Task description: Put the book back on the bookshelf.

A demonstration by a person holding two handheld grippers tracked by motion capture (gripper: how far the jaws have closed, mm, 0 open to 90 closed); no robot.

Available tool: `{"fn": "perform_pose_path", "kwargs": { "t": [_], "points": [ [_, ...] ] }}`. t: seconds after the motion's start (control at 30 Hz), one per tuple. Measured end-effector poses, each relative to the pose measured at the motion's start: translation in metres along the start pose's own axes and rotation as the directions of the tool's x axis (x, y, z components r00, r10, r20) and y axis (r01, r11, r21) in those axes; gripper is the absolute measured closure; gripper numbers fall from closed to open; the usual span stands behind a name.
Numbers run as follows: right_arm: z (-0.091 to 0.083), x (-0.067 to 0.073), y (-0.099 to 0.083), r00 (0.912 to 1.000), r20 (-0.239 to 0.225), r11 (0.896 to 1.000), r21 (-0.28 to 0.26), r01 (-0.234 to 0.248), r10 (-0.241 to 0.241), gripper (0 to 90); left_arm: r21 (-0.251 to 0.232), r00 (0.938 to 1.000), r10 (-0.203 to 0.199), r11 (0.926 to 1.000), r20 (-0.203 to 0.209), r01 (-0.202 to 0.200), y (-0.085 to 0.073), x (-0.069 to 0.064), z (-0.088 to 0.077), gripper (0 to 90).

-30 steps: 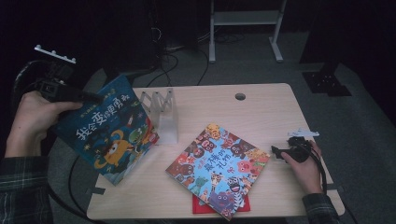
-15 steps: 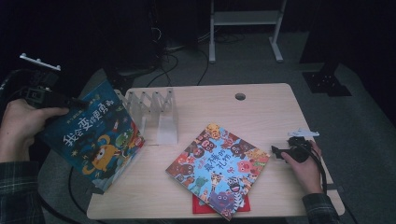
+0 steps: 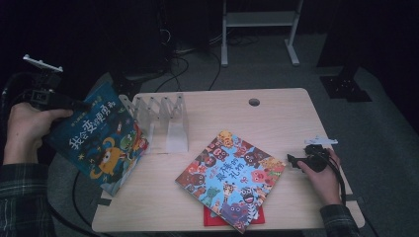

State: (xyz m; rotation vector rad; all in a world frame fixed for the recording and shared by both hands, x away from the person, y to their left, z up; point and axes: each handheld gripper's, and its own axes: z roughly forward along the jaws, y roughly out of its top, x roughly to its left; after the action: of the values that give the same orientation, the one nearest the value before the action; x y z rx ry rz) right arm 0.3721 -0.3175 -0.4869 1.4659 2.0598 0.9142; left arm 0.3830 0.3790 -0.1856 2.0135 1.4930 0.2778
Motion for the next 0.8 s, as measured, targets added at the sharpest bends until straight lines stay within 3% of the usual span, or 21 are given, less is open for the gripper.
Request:
{"fn": "perform_pose_path", "kwargs": {
  "t": [0.37, 0.8],
  "points": [
    [0.000, 0.000, 0.000, 1.0000, 0.000, 1.000, 0.000, -0.001, 0.001, 12.6, -0.007, 0.9967, -0.036, 0.9993, -0.073, 0.035, 0.021, -0.001, 0.015, 82.9],
    [0.000, 0.000, 0.000, 1.0000, 0.000, 1.000, 0.000, 0.000, 0.000, 12.6, -0.023, 0.9923, -0.078, 0.9969, -0.096, 0.076, 0.039, 0.005, 0.035, 82.9]
  ]
}}
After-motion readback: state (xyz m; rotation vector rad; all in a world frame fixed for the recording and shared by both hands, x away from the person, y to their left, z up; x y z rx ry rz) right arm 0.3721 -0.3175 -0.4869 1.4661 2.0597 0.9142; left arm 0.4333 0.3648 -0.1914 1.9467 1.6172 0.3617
